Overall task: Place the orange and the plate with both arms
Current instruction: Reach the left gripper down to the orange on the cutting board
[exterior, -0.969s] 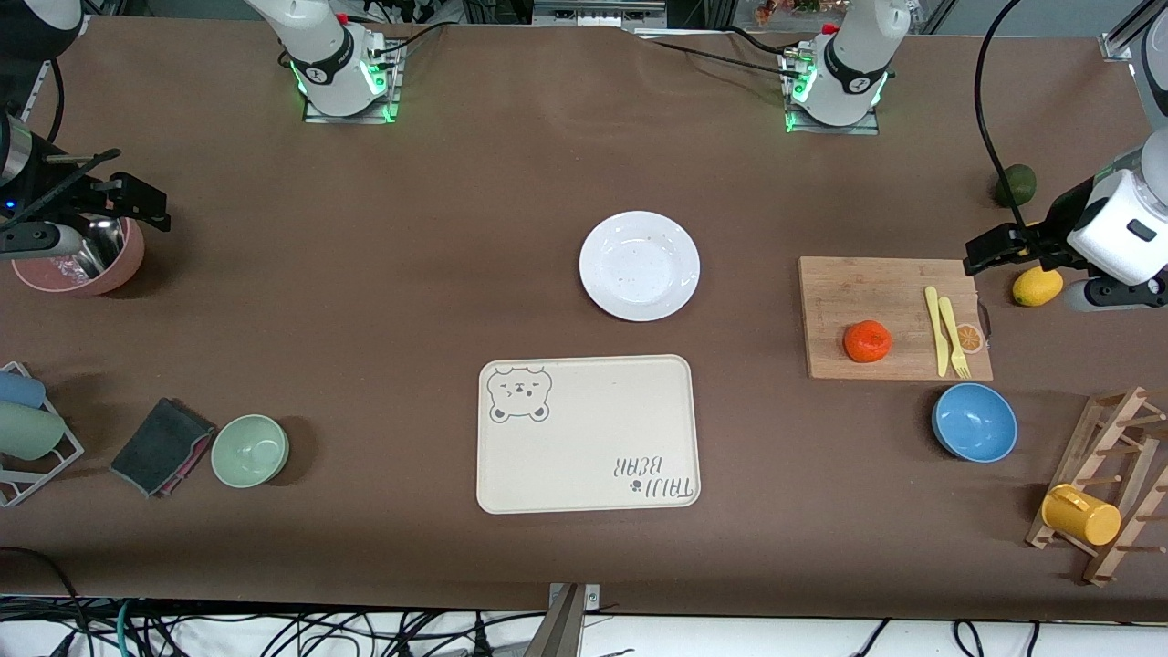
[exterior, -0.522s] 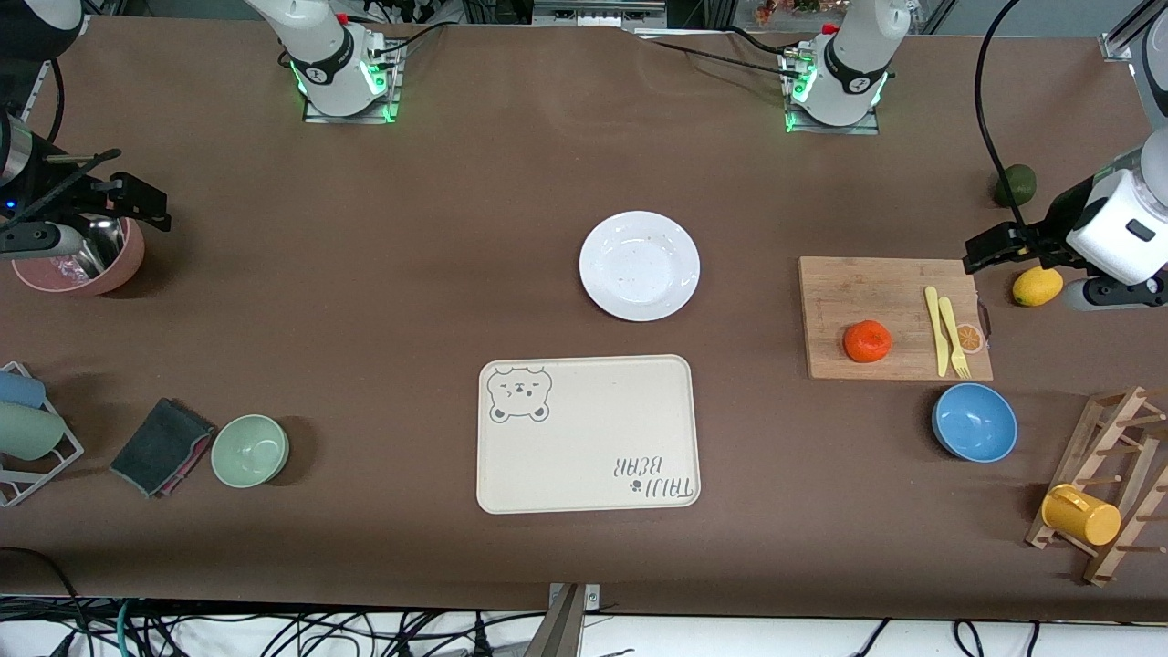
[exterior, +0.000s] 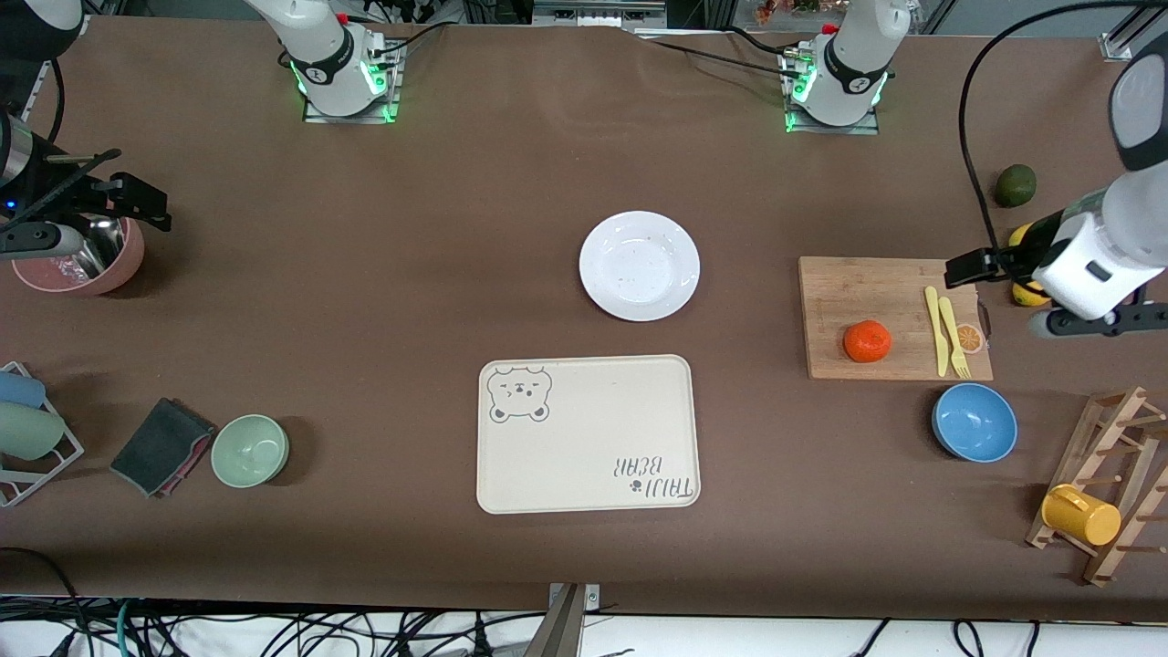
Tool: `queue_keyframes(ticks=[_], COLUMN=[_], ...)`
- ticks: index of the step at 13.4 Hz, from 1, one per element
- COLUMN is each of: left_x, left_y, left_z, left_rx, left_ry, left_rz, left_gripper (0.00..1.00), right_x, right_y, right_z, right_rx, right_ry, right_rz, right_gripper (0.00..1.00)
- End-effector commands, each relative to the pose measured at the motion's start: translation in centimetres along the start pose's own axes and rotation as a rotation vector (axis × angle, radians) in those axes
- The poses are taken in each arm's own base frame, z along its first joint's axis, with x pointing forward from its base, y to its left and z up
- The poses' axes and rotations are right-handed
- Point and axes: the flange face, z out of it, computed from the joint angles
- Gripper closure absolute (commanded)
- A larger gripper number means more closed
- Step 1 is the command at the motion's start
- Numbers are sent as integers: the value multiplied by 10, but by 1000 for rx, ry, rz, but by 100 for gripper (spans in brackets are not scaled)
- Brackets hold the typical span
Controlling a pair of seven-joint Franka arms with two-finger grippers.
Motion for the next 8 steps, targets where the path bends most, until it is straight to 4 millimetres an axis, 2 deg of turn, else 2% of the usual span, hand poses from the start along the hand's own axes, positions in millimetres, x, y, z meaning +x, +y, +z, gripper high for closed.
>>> queue_keyframes(ticks=[1,3,5,7,8], left_x=[31,46,53,51,49], left_y=[12,28,31,31,30], left_z=[33,72,111,163,179], left_rx=[-1,6,-10,-19,-21], left_ry=[26,4,40,91,111], left_rz=[27,40,41,32,30], left_gripper=[0,0,0,0,0], right_x=[-3,-3,-3,-3,-3], right_y=[-1,-1,-1,-1,-1], right_z=[-2,-2,-2,-2,-2], right_rx=[5,5,5,5,5], right_ry=[-4,-3,-4,-4,-4], right_rz=[-2,-2,-2,-2,-2], right_gripper=[0,0,0,0,0])
